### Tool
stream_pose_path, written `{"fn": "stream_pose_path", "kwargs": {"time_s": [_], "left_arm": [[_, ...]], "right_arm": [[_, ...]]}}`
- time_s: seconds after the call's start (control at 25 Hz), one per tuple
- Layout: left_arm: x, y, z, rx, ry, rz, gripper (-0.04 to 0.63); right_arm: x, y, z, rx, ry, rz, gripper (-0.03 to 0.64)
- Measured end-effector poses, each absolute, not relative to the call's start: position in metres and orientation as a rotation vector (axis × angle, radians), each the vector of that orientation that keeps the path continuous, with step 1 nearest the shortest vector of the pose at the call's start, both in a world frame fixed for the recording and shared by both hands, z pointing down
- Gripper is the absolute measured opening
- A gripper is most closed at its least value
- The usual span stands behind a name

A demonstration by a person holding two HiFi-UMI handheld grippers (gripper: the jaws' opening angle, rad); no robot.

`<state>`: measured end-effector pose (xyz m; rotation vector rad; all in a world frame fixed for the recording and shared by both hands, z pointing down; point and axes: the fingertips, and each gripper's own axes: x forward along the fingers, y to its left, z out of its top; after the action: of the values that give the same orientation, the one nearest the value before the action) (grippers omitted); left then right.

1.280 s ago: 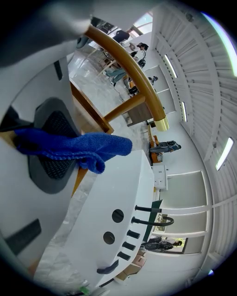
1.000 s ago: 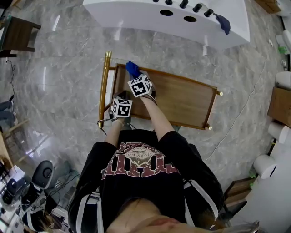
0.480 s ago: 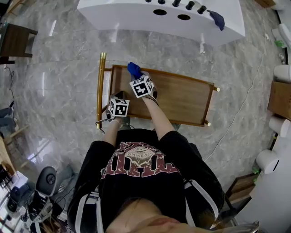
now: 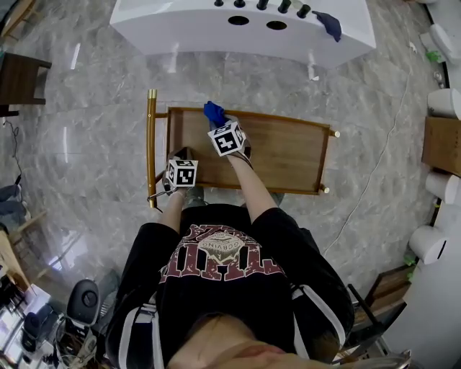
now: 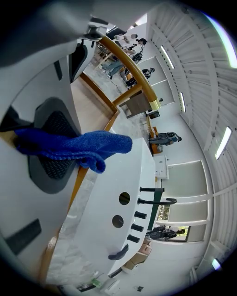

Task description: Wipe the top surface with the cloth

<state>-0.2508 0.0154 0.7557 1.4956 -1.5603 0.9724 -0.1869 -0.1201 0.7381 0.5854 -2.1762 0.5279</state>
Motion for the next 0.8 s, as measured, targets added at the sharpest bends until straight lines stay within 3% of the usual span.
{"fn": "stream_pose_path", "kwargs": {"time_s": [0.8], "left_arm": [[-0.249,0.017,0.754,1.495,-1.561,1.009,0.048]], "right_arm": [[-0.117,-0.136,0.737,0.69,-2.13,0.572,0.086]]}}
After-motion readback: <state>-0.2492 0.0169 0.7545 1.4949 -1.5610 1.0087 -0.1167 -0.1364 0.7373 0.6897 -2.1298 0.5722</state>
